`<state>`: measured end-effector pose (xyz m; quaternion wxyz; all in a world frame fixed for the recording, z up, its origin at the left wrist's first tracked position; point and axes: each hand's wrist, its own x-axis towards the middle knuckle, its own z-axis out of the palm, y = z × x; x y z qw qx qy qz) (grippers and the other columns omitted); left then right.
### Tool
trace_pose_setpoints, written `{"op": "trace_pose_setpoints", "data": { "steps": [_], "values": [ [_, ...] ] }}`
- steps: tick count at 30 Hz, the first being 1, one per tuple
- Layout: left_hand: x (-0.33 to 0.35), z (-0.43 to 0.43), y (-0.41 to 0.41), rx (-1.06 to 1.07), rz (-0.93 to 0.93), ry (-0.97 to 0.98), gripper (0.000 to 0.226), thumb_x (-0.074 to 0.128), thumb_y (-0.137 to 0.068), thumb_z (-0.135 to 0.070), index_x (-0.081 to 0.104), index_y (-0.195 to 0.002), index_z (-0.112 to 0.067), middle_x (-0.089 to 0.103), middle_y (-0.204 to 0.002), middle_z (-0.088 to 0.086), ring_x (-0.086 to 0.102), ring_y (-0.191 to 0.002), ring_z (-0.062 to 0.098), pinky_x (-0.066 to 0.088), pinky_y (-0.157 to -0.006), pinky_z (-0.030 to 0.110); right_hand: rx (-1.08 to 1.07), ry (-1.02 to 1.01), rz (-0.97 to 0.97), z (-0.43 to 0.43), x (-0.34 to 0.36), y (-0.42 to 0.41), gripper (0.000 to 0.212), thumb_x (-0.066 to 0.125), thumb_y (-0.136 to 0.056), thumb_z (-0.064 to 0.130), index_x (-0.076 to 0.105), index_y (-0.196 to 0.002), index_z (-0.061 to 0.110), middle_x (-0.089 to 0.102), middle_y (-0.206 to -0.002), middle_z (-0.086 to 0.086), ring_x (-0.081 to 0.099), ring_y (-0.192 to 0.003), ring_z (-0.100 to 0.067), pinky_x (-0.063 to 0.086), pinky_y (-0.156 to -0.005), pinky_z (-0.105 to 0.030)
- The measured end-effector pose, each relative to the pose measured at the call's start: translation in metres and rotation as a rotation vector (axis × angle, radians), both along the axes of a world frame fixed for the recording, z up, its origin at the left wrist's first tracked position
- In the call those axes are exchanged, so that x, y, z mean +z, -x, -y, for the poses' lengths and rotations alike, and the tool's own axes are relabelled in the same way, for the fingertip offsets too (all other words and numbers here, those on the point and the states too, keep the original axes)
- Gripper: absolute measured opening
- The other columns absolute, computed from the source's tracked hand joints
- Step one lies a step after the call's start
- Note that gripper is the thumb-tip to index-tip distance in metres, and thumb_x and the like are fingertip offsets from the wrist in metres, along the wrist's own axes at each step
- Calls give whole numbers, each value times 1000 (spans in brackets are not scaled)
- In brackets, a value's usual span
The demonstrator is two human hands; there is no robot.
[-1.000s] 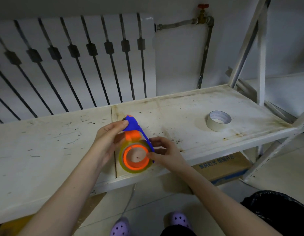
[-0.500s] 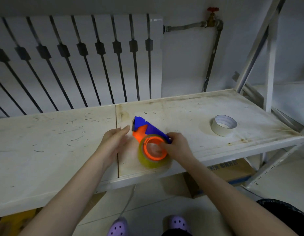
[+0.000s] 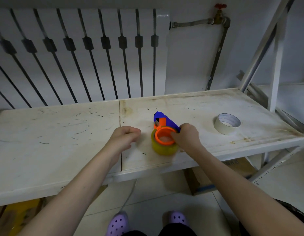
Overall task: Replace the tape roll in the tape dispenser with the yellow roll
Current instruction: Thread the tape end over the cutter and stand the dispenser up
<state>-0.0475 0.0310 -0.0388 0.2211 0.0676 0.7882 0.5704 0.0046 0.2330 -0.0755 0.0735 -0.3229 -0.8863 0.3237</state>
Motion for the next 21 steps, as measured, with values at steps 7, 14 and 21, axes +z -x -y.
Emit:
{"op": "trace_pose_setpoints", "data": {
  "steps": [7,14,21],
  "values": [
    [-10,1,-4,-64,-26,105,18,59,-90,-17,62,-107,-17,61,-106,5,57,-98,18,45,-73,25,36,-57,26,28,-9,8,23,54,-87,33,53,-77,12,57,-89,-11,55,-77,-24,45,-61,-27],
    [-13,-12,-12,-109,-55,99,37,61,-90,-14,57,-127,-13,62,-116,7,55,-102,15,42,-76,22,131,-283,8,39,1,-8,36,37,-98,33,45,-123,8,44,-122,-12,59,-97,-31,47,-73,-36],
    [-14,-15,-20,-188,-119,178,32,59,-86,-19,66,-116,-10,67,-106,7,61,-101,22,50,-85,30,350,-441,79,30,-6,-21,57,42,-95,11,17,-146,7,44,-136,-14,54,-111,-31,50,-86,-40]
  ]
}}
